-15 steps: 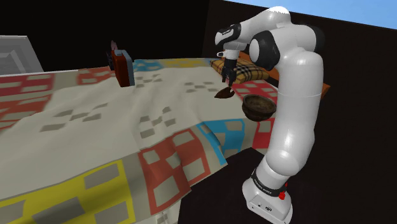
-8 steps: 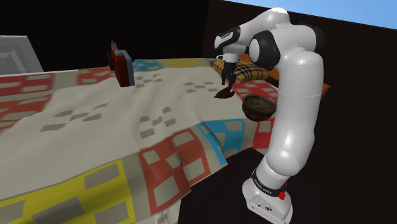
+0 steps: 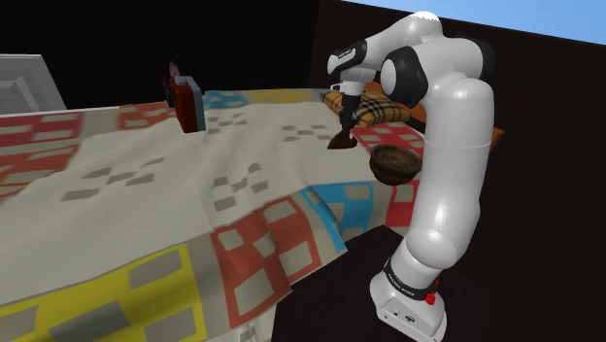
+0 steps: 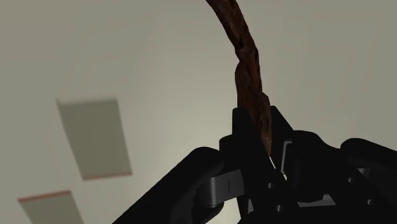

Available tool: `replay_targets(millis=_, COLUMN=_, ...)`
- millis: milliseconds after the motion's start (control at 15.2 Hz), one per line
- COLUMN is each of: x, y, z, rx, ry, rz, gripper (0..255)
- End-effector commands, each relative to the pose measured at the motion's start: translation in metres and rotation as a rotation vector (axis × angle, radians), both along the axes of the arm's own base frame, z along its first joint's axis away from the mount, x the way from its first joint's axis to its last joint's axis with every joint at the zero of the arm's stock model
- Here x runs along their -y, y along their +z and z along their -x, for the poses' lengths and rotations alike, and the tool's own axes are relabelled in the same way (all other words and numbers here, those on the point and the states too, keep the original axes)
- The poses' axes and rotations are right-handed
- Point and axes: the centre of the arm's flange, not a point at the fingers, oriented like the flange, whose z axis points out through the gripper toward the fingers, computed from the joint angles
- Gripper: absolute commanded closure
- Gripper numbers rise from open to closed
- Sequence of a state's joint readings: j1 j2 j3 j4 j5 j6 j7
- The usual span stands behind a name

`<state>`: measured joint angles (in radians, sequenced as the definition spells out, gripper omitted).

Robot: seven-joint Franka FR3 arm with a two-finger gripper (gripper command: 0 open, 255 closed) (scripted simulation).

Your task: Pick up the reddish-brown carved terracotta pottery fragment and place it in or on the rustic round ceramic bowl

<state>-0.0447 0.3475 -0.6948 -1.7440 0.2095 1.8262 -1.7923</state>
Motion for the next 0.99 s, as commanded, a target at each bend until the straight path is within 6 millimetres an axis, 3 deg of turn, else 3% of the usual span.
replay_targets(millis=0, x=0.000, y=-0.001, z=0.000, rx=-0.002, ry=0.000, rz=-0.001, gripper=255)
replay_targets(millis=264, x=0.000, y=-0.001, z=0.000, rx=-0.002, ry=0.000, rz=-0.001, gripper=255)
replay_targets(millis=924, x=0.000, y=0.052, z=0.000, rx=-0.002, ry=0.000, rz=-0.001, gripper=255)
